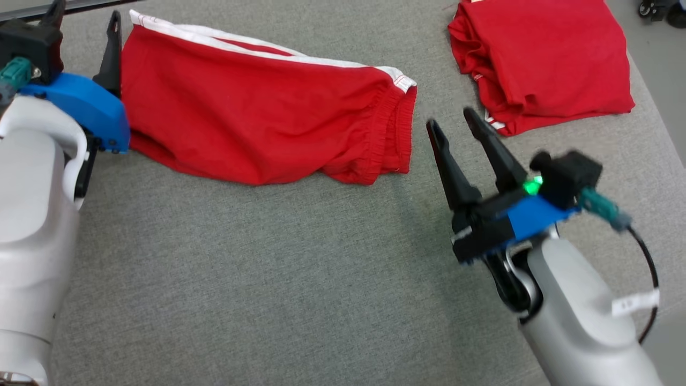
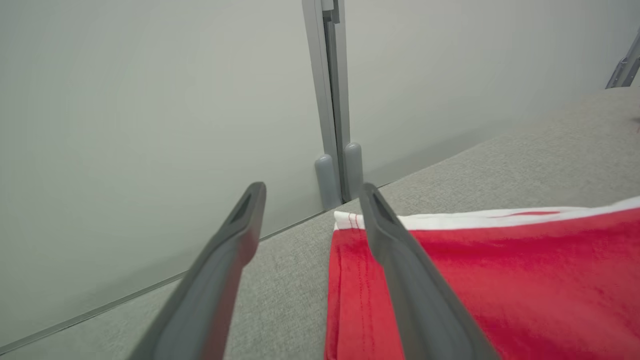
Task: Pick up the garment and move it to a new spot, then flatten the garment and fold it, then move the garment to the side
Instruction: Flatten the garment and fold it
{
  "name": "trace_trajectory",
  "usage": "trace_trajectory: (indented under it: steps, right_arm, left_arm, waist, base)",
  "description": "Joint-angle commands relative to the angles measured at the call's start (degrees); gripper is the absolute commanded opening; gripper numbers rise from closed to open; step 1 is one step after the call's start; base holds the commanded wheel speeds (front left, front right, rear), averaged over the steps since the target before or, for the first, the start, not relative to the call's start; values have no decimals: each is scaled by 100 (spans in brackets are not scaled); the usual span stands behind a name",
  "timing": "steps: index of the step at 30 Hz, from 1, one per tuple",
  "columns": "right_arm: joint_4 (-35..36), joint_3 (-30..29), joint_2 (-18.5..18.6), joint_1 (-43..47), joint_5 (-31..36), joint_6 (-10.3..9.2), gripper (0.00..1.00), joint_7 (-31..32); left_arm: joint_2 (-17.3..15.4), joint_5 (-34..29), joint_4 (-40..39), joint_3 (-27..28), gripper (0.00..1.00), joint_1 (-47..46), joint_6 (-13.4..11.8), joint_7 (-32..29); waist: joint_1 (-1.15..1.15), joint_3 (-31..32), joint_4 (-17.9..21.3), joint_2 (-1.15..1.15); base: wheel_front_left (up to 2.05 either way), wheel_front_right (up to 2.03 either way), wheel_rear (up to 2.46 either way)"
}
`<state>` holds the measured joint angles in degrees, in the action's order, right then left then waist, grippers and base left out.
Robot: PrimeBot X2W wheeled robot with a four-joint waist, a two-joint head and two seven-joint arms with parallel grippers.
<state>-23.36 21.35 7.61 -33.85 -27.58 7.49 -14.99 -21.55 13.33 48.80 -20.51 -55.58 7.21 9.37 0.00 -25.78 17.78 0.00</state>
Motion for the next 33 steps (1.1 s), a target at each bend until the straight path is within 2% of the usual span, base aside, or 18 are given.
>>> trace_trajectory:
  steps: [1,5,11,22,23,24,25,29,33]
  right_arm:
    - [190,-75,21,252,59,1,100,-25]
    - [854,-358,-3,1024,275,1,100,-24]
    - [1473,-679,-100,1791,687,1,100,-25]
    - [1618,-811,-157,1969,1030,1,100,-26]
    - [1613,-824,-154,1977,1042,1,100,-26]
    - [1607,-829,-156,1984,1070,1,100,-26]
    - [1599,-835,-159,1985,1080,1,100,-26]
    - [1589,-838,-178,1961,1125,1,100,-26]
    - [1510,-893,-156,2048,1158,1,100,-26]
  left_arm:
    - [-9,33,32,5,100,79,34,-3]
    - [-26,140,108,-59,100,235,37,-207]
    - [-97,304,102,-262,100,515,26,-673]
    - [-39,739,11,-551,100,930,27,-1632]
    - [-6,795,12,-564,78,991,27,-1736]
    - [15,838,8,-583,50,1042,27,-1830]
    - [18,884,-6,-603,0,1068,27,-1896]
    - [-32,987,-211,-578,0,1094,9,-1667]
    - [77,1039,-484,-511,0,1206,-120,-1335]
  waist:
    - [0,31,17,0]
    - [0,129,13,0]
    - [0,200,-18,0]
    - [0,274,-64,0]
    - [0,285,-80,0]
    - [0,293,-92,0]
    - [0,295,-99,0]
    - [0,321,-156,0]
    - [0,449,-288,0]
  base:
    - [0,0,0]
    - [0,0,0]
    - [0,0,0]
    - [0,0,0]
    - [0,0,0]
    - [0,0,0]
    - [0,0,0]
    - [0,0,0]
    - [0,0,0]
